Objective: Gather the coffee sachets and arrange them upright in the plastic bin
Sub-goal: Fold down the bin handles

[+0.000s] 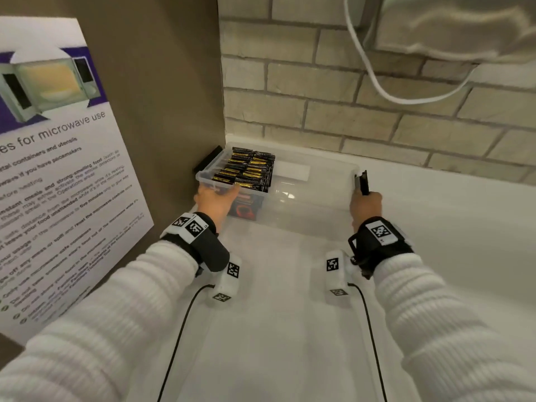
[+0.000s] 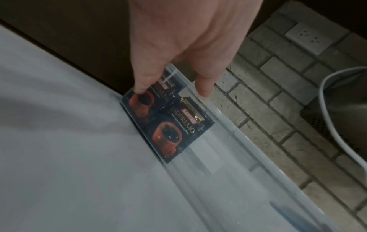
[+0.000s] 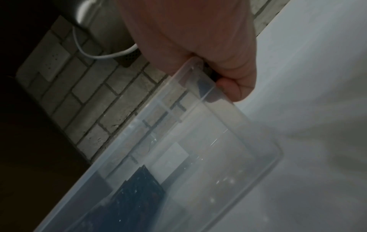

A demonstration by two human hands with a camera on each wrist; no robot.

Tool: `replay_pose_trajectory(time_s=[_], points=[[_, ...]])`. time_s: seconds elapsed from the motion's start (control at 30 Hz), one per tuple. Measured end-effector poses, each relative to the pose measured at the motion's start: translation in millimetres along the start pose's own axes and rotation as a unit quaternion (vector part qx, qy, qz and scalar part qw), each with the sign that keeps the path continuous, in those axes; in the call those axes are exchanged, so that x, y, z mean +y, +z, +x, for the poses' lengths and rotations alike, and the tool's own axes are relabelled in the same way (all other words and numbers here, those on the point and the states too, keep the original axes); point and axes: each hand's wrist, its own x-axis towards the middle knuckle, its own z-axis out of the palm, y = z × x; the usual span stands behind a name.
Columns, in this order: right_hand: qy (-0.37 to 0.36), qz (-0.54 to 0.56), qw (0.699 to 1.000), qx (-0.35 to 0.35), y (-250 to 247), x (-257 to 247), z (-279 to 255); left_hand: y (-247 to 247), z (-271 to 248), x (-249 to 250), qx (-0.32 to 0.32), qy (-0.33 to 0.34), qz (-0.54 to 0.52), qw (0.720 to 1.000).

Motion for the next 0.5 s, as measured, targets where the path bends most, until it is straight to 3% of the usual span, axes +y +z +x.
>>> replay_pose_trajectory(time_s=[0.3, 0.5], points=[[-0.006, -0.020, 1.000, -0.005, 23, -14, 40, 18, 42, 5, 0.019, -0.013, 0.037, 0.999], [-0.027, 0.013, 0.999, -0.038, 21, 0, 48, 11, 41, -2, -0.013, -0.011, 0.014, 1.000]])
